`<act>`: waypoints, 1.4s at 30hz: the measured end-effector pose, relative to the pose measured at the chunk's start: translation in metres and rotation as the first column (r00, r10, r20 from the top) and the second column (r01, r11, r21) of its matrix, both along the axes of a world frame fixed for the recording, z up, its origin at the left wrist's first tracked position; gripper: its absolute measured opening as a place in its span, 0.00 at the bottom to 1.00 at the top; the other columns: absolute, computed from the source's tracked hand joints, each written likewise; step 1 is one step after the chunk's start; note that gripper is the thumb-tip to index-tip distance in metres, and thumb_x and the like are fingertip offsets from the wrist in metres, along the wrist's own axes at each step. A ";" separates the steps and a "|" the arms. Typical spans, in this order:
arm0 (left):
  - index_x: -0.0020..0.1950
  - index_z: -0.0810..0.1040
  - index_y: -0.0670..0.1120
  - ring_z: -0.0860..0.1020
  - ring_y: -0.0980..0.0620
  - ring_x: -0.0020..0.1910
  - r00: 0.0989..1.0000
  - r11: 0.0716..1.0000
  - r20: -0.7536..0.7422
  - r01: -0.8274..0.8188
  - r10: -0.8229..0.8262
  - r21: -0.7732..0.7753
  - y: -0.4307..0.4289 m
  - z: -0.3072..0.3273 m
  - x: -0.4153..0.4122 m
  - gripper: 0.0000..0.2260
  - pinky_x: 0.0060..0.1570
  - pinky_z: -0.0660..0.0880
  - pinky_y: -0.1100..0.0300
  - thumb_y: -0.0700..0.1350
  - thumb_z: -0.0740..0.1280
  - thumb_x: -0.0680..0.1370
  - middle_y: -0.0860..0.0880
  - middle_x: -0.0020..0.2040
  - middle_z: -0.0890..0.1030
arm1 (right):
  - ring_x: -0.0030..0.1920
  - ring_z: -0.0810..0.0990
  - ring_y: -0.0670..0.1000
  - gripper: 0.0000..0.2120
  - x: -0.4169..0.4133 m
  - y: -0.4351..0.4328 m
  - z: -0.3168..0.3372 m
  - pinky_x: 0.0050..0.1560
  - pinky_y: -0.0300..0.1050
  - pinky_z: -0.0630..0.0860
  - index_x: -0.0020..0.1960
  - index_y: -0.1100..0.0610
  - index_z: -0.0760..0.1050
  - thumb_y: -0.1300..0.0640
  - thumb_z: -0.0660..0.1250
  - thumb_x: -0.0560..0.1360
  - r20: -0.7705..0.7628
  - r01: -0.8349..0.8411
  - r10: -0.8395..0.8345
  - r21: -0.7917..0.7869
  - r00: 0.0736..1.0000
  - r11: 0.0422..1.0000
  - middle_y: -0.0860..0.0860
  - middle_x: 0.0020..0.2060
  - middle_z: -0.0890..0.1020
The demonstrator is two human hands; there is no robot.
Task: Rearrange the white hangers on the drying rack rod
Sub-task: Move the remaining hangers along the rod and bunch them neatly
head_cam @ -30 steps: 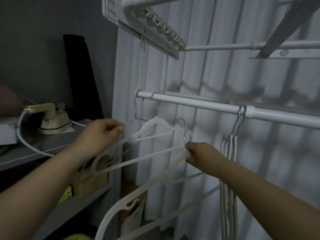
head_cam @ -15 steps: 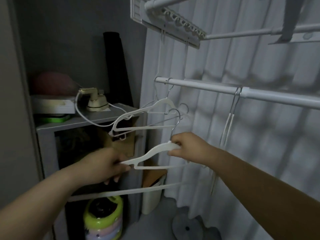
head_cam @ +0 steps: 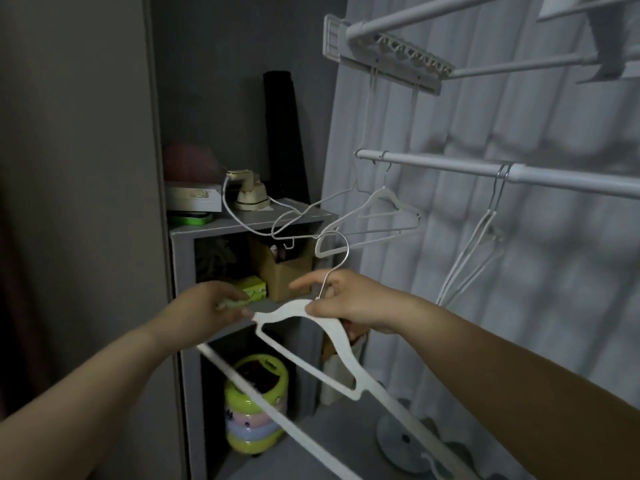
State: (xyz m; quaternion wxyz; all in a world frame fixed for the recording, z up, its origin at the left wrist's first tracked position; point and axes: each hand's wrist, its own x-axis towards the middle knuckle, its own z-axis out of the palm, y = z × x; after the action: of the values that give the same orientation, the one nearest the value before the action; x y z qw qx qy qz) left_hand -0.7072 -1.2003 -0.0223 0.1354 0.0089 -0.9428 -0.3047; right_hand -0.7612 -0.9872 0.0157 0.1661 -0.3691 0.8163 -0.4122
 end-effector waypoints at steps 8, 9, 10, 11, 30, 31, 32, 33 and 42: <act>0.46 0.76 0.49 0.78 0.62 0.33 0.954 0.887 0.103 0.218 -0.282 0.408 0.006 -0.009 0.053 0.05 0.32 0.72 0.75 0.48 0.62 0.77 0.53 0.38 0.79 | 0.16 0.73 0.45 0.11 0.043 -0.050 -0.005 0.19 0.35 0.73 0.37 0.60 0.69 0.60 0.58 0.78 0.232 0.316 -0.290 -0.084 0.929 0.945 0.54 0.21 0.74; 0.44 0.76 0.50 0.78 0.62 0.31 0.935 0.871 0.156 0.222 -0.317 0.438 0.005 -0.009 0.060 0.07 0.32 0.74 0.73 0.51 0.61 0.77 0.52 0.38 0.79 | 0.16 0.74 0.45 0.12 0.049 -0.054 -0.005 0.20 0.36 0.73 0.37 0.61 0.69 0.59 0.57 0.79 0.251 0.335 -0.302 -0.100 0.920 0.937 0.54 0.21 0.75; 0.45 0.76 0.50 0.79 0.60 0.30 0.916 0.868 0.212 0.218 -0.340 0.446 0.002 -0.008 0.066 0.09 0.30 0.75 0.70 0.54 0.60 0.76 0.50 0.40 0.79 | 0.17 0.75 0.46 0.13 0.056 -0.057 -0.005 0.21 0.36 0.74 0.37 0.62 0.69 0.58 0.56 0.79 0.264 0.356 -0.317 -0.116 0.911 0.927 0.55 0.21 0.75; 0.47 0.76 0.48 0.79 0.59 0.29 0.897 0.873 0.260 0.222 -0.358 0.434 0.000 -0.006 0.072 0.11 0.29 0.75 0.69 0.55 0.61 0.76 0.48 0.41 0.79 | 0.17 0.75 0.46 0.14 0.063 -0.059 -0.005 0.20 0.36 0.74 0.38 0.62 0.69 0.57 0.56 0.79 0.272 0.374 -0.330 -0.126 0.904 0.919 0.55 0.22 0.76; 0.44 0.81 0.42 0.74 0.57 0.21 0.957 0.937 0.100 0.287 -0.272 -0.201 0.038 0.042 0.017 0.10 0.20 0.62 0.72 0.46 0.62 0.76 0.46 0.31 0.77 | 0.28 0.77 0.45 0.06 0.017 0.016 0.038 0.38 0.38 0.76 0.38 0.56 0.77 0.60 0.66 0.73 -0.268 0.565 -0.615 -0.244 0.742 0.788 0.47 0.24 0.78; 0.45 0.81 0.42 0.77 0.53 0.27 0.960 0.932 0.083 0.278 -0.266 -0.231 0.043 0.045 0.005 0.10 0.22 0.64 0.70 0.46 0.62 0.76 0.43 0.36 0.81 | 0.34 0.79 0.49 0.05 0.004 0.030 0.044 0.44 0.42 0.76 0.40 0.57 0.78 0.60 0.65 0.73 -0.379 0.600 -0.640 -0.235 0.669 0.765 0.50 0.29 0.81; 0.46 0.81 0.42 0.80 0.50 0.35 0.964 0.930 0.062 0.264 -0.257 -0.256 0.050 0.048 -0.007 0.10 0.25 0.67 0.68 0.46 0.62 0.76 0.42 0.41 0.82 | 0.40 0.80 0.52 0.05 -0.009 0.044 0.050 0.48 0.43 0.74 0.43 0.59 0.80 0.61 0.65 0.73 -0.479 0.636 -0.656 -0.233 0.583 0.736 0.54 0.36 0.83; 0.46 0.81 0.42 0.80 0.49 0.40 0.968 0.928 0.041 0.251 -0.249 -0.275 0.058 0.052 -0.020 0.10 0.29 0.69 0.66 0.46 0.62 0.76 0.42 0.43 0.83 | 0.46 0.80 0.54 0.07 -0.021 0.059 0.056 0.51 0.43 0.72 0.46 0.60 0.80 0.62 0.65 0.73 -0.564 0.668 -0.663 -0.243 0.492 0.703 0.56 0.43 0.84; 0.46 0.82 0.47 0.74 0.56 0.29 0.952 0.958 -0.189 0.204 -0.242 -0.200 0.142 0.091 -0.131 0.09 0.28 0.66 0.66 0.47 0.63 0.75 0.46 0.38 0.82 | 0.68 0.64 0.55 0.20 -0.111 0.169 0.105 0.64 0.45 0.52 0.64 0.59 0.70 0.59 0.63 0.73 -0.920 0.838 -0.391 -0.220 -0.008 0.500 0.55 0.68 0.70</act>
State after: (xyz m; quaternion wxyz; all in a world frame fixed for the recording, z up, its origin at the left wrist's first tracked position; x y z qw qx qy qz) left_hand -0.8387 -1.0584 0.0692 0.1996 -0.1426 -0.9414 -0.2316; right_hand -0.8724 -0.8178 0.1207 -0.4446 -0.0666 0.8931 0.0148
